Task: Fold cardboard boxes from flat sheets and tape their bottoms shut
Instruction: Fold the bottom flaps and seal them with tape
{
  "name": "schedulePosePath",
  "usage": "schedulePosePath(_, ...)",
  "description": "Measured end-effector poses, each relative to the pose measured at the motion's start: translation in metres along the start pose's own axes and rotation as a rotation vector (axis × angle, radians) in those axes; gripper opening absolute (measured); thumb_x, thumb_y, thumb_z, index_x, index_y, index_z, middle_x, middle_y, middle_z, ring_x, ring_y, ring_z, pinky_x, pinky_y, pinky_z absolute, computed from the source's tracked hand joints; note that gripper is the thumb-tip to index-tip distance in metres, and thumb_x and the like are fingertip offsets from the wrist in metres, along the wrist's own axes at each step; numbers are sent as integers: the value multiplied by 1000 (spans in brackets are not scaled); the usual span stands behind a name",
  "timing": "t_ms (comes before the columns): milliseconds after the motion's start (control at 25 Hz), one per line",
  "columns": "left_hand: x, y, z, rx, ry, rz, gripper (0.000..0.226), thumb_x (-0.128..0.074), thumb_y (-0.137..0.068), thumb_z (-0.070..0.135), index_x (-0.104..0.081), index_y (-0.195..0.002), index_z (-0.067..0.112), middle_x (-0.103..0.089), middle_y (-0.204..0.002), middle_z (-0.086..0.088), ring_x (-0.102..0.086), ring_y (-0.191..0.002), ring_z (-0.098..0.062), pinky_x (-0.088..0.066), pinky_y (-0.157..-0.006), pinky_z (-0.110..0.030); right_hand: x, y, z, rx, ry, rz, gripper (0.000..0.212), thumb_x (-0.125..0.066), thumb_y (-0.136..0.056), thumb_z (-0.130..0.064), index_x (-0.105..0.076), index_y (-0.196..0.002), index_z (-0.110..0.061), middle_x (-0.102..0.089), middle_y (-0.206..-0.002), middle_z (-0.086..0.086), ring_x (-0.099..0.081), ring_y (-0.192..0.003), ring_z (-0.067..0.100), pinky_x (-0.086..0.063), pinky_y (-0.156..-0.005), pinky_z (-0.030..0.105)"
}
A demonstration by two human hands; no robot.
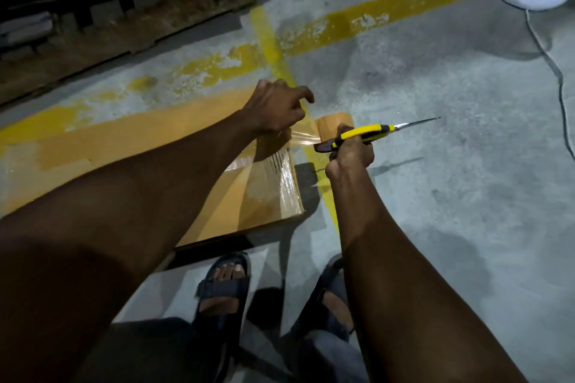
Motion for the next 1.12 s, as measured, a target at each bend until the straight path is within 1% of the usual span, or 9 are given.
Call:
schedulePosePath(80, -1, -9, 4, -15, 46, -110, 53, -36, -80, 37, -53, -128, 22, -72, -105, 0, -61, -100, -26, -42, -86, -38, 0, -4, 0, -7, -9, -4, 22, -76, -74, -4, -63, -90, -11, -63, -75, 1, -51, -52, 13, -33, -44, 24)
schedulePosePath(200, -19, -20, 5, 43, 3, -203, 35, -32, -102, 27, -52, -130, 18, -50, -141, -2, -59, -102, -27, -36, -88, -37, 1, -7, -2, 15, 15, -18, 22, -77, -72, -4, -63, -87, -12, -63, -72, 0, -55, -55, 15, -35, -47, 25)
schedulePosePath(360, -23, -42, 8, 202, 667, -361, 48, -24, -99, 29, -47, -137, 11, -42, -144, -10, -57, -79, -21, -42, -87, -36, 4, -7, -6, 44, 86, -44, 20, -75, -74, -3, -60, -82, -13, -60, -71, 2, -50, -52, 15, -34, -45, 25)
schedulePosePath(560, -23, -48, 11, 227, 637, -484, 69, -30, -85, 44, -36, -144, 8, -36, -147, -25, -54, -109, -39, -41, -89, -38, 6, -12, -6, 49, 90, -66, 24, -77, -75, -3, -61, -91, -10, -57, -70, 2, -46, -47, 13, -32, -40, 22)
schedulePosePath(600, -24, -49, 11, 222, 676, -480, 67, -32, -82, 42, -40, -137, 5, -36, -148, -23, -52, -112, -37, -42, -90, -39, 6, -13, -6, 49, 86, -68, 25, -77, -75, -4, -60, -93, -10, -56, -69, 2, -46, -47, 12, -32, -40, 22)
schedulePosePath(680, -24, -51, 9, 208, 833, -430, 23, -33, -94, 25, -46, -103, 8, -42, -146, -15, -48, -105, -28, -44, -80, -37, 6, -15, -7, 62, 92, -66, 26, -78, -75, -5, -60, -94, -10, -57, -71, 2, -46, -48, 13, -33, -42, 23)
schedulePosePath(760, -19, -52, 7, 206, 907, -367, 19, -29, -100, 8, -39, -85, 14, -49, -137, -14, -51, -94, -25, -43, -69, -33, 6, -19, -6, 84, 107, -71, 27, -79, -75, -7, -60, -94, -11, -59, -75, 3, -48, -51, 13, -34, -45, 26)
schedulePosePath(920, -18, -56, 3, 271, 1006, -375, 50, -19, -98, 23, -40, -134, -4, -50, -136, -7, -53, -62, -23, -43, -70, -29, 23, -30, -4, 211, 343, -148, 31, -85, -71, -27, -62, -85, -11, -63, -75, 7, -53, -52, 17, -40, -50, 30)
schedulePosePath(1120, -14, -50, 4, 253, 1001, -365, 57, -17, -97, 25, -27, -145, -3, -48, -140, -6, -52, -62, -22, -46, -65, -19, 72, -17, 8, 354, 588, -390, 36, -83, -77, -26, -51, -63, -15, -55, -50, 1, -55, -49, 20, -45, -55, 35)
Point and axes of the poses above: each hand's wrist, its own y-axis away from the middle knuckle, its own x-axis out of the back of the hand, z = x × y, the point moved 2 cm from there along -y, towards the middle knuckle
